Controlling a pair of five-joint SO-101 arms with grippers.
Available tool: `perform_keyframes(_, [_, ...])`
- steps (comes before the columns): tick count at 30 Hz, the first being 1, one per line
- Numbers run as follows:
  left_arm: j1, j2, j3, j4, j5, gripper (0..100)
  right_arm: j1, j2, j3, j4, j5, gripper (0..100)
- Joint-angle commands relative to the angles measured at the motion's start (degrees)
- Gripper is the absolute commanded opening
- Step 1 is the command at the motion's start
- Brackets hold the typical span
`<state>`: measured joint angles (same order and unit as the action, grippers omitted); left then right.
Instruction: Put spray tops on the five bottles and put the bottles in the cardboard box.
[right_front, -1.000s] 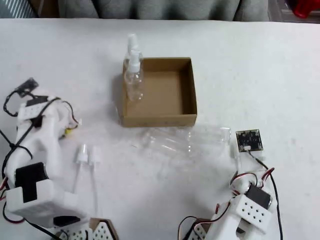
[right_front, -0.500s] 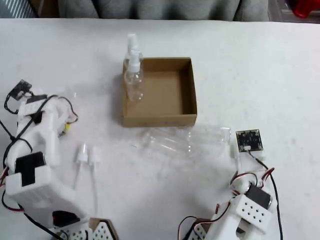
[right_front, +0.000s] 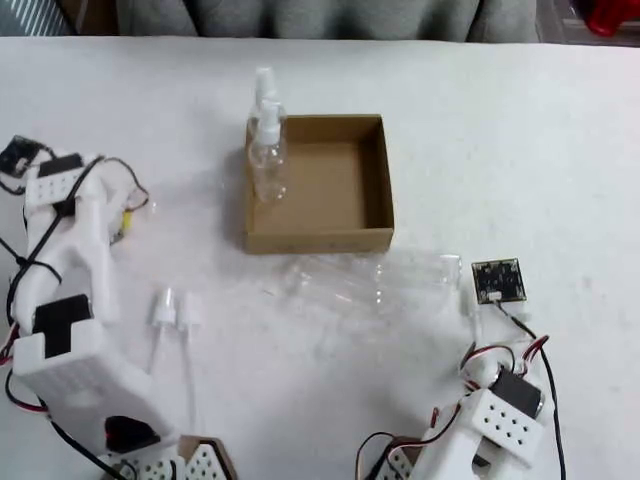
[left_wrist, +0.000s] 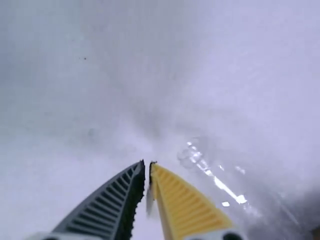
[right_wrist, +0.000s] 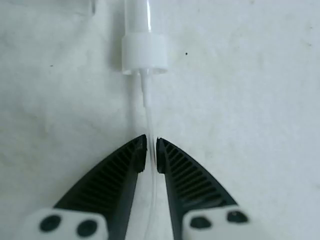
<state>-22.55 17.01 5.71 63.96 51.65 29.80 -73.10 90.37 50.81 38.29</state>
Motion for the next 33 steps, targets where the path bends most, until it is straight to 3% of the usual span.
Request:
perform_keyframes(1, [3.82,-3.65,-5.1,1.49,1.05,2,-0.57,-0.4,-0.44,-0.75,0.7,1.5])
perform_keyframes(8, [9.19,-3.38,-7.03,0.97,1.76,7,-0.57,-0.4,-0.44,-0.75,0.7,1.5])
perform_keyframes(15, [9.01,-3.3,-7.3,0.97,14.68,46,-0.66,-0.4,-0.44,-0.75,0.7,1.5])
perform_keyframes(17, [9.19,-3.21,-7.3,0.7,18.2,52,-0.66,-0.4,-0.44,-0.75,0.7,1.5])
perform_keyframes(27, [8.92,-3.12,-0.53,-11.08,20.22,46,-0.66,-0.4,-0.44,-0.75,0.7,1.5])
perform_keyframes(33, [8.92,0.13,-1.76,-11.25,20.22,46,-0.66,-0.4,-0.44,-0.75,0.7,1.5])
